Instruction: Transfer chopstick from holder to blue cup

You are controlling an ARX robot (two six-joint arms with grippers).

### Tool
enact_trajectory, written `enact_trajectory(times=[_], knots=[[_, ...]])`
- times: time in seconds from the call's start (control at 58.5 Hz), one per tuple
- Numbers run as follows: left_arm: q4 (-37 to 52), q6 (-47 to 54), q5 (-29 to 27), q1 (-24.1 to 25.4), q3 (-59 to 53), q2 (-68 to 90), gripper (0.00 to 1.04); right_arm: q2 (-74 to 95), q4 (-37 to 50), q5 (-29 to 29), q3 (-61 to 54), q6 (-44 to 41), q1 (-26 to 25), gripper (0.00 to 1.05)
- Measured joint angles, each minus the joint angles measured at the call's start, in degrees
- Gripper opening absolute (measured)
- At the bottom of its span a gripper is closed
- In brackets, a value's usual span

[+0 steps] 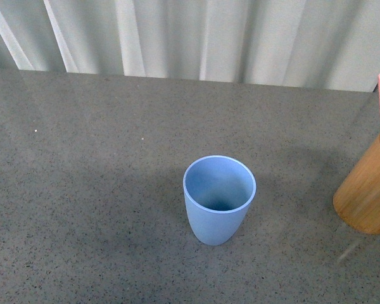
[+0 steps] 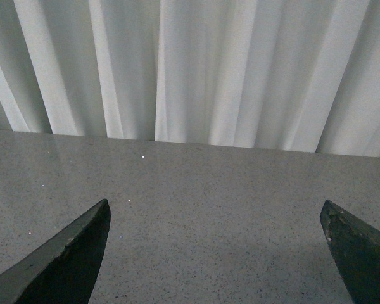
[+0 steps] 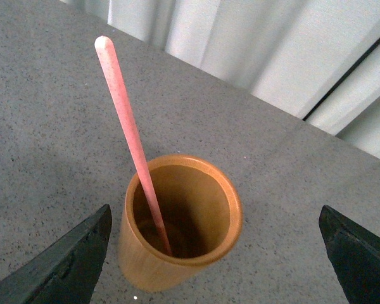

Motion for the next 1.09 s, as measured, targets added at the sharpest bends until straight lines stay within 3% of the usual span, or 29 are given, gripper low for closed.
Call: enact_trajectory(times=[0.496,0.821,1.026,1.094], knots=[[0.0,0.0,0.0,0.0,0.0,0.0,0.98,17.6,15.0,2.9,5.4,3.2,7.1,0.95],[0.0,0.0,0.0,0.0,0.0,0.0,0.98,22.9,17.7,4.5,8.2,5.0,8.8,0.93],[0.0,0.0,0.0,0.0,0.0,0.0,0.98,24.0,18.9,5.1,8.3,5.6,10.3,0.57],[0.0,0.0,0.0,0.0,0.0,0.0,0.98,24.3,19.1,5.2,8.3,6.0,10.5,0.39]])
